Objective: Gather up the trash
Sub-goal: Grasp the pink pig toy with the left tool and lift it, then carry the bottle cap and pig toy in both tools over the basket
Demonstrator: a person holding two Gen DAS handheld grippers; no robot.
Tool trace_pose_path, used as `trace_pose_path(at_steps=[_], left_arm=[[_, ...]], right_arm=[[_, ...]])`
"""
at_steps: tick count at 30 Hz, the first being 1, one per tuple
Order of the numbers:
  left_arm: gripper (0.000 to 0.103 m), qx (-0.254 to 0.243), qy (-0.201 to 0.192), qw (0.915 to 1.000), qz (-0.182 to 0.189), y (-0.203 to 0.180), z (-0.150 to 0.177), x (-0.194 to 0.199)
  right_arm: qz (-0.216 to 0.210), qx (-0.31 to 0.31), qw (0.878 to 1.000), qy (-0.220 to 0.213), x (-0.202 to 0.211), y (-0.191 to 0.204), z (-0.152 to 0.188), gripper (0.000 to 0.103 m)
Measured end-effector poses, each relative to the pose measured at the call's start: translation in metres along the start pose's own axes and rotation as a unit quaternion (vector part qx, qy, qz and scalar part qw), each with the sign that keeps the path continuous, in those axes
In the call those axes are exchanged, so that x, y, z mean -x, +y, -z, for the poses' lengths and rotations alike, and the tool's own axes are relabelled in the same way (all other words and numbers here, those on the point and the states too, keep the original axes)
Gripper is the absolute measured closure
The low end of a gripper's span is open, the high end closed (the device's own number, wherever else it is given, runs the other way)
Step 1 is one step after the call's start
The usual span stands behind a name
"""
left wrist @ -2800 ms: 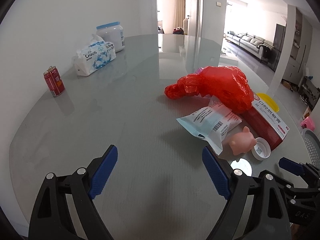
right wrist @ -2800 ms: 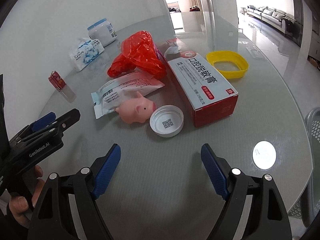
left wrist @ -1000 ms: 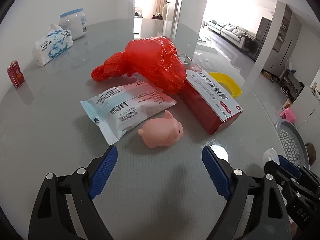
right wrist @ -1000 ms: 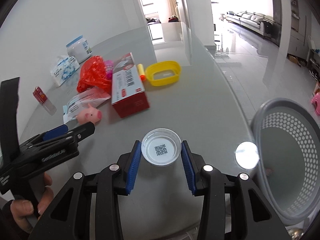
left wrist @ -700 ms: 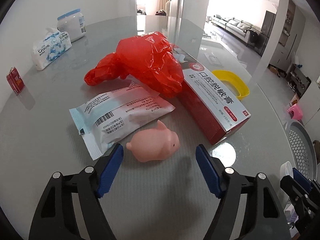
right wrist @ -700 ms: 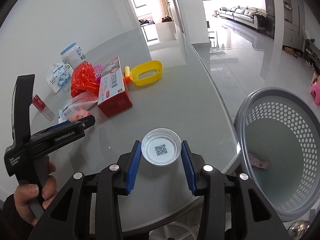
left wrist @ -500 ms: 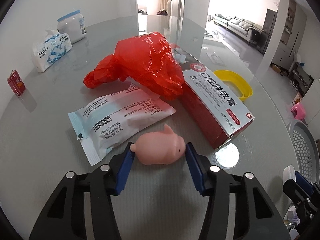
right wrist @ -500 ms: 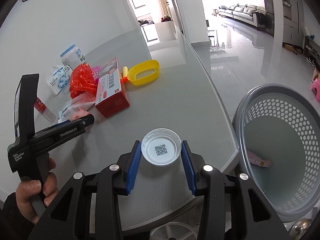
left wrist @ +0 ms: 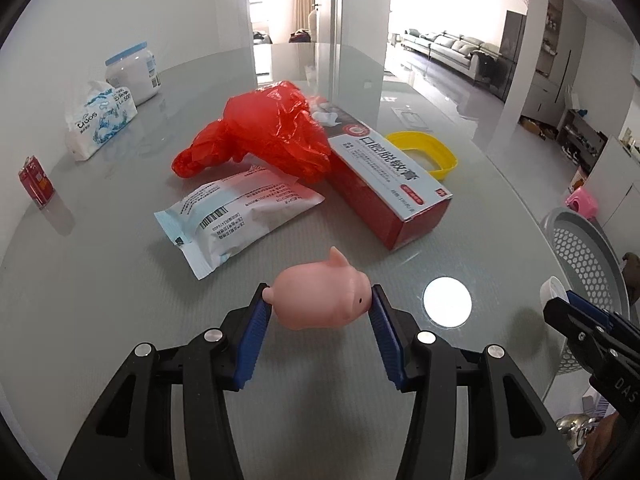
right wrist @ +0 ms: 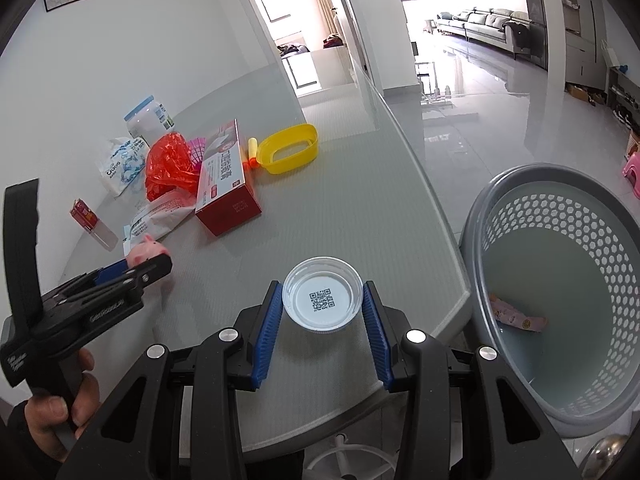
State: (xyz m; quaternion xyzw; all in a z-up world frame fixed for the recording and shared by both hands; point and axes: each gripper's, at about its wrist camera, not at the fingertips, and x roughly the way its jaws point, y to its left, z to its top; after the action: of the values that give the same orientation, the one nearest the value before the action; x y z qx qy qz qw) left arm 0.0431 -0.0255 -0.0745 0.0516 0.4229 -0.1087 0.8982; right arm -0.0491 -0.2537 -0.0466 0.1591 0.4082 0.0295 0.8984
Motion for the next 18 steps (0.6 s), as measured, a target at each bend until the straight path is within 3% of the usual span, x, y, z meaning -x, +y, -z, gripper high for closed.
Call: trace_pose_path(at_steps=[9,18], left_arm=[[0.054,-0.063,-0.037,0.9955,0.060,-0.068,-0.002,0.035],[0.054,-0.156,-0.047,0.9768,0.139,-0.180,-0.007,0.039]], right_arm=[[0.038,-0.039,0.997,-0.046,0.044,-0.051,0.007,0.064],[0.107,-0.118,0.984,-0.077,0.086,-0.135,0.026,0.064]])
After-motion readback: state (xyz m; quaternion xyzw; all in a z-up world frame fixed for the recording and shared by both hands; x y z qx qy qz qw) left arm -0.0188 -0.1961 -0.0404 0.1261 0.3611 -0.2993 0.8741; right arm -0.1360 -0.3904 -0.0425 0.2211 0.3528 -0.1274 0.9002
